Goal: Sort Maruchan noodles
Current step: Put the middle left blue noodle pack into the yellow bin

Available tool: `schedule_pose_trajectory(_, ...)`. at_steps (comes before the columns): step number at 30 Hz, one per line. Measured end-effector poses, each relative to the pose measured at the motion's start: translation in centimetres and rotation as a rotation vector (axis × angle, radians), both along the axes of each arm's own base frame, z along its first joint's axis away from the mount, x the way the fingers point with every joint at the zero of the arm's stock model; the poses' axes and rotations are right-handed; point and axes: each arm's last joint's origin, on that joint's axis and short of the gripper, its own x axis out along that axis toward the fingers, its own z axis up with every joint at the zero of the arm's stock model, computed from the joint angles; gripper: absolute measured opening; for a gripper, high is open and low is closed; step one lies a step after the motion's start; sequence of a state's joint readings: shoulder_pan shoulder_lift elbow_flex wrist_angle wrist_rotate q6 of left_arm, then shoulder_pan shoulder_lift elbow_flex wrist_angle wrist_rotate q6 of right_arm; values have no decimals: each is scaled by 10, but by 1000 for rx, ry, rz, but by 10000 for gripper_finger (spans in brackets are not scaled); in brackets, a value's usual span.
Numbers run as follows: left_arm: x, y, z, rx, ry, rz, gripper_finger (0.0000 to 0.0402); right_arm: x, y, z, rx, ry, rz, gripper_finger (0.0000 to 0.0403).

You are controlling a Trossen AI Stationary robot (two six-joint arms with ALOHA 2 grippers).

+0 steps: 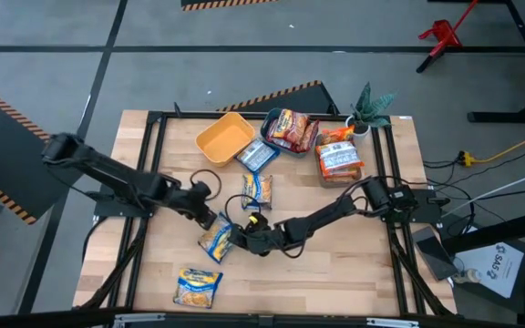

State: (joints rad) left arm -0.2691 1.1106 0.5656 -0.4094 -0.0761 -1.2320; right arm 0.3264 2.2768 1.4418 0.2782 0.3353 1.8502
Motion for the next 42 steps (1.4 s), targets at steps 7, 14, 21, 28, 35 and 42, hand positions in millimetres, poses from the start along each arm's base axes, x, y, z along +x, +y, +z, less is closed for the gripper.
schedule_pose_trajectory(7, -22, 6, 33, -59, -168, 40, 0, 5, -27, 46, -101, -84, 46, 4)
schedule_pose_trajectory(14, -42, 12, 58, -82, -332, 72, 0, -1, -105, 98, -283, -26, 49, 3)
schedule_pose_trajectory(21, -58, 20, 73, -34, -466, 160, 0, -21, -194, 125, -457, 114, 8, 3)
schedule_pose_trajectory(28, -67, 24, 69, 23, -414, 192, 0, -38, -269, 150, -691, 256, 89, 3)
schedule_pose_trajectory(35, -70, 26, 65, 75, -373, 223, 0, -35, -301, 178, -933, 461, 141, 3)
schedule_pose_trajectory(42, -71, 29, 64, 145, -370, 282, 0, -16, -298, 153, -1040, 597, 93, 3)
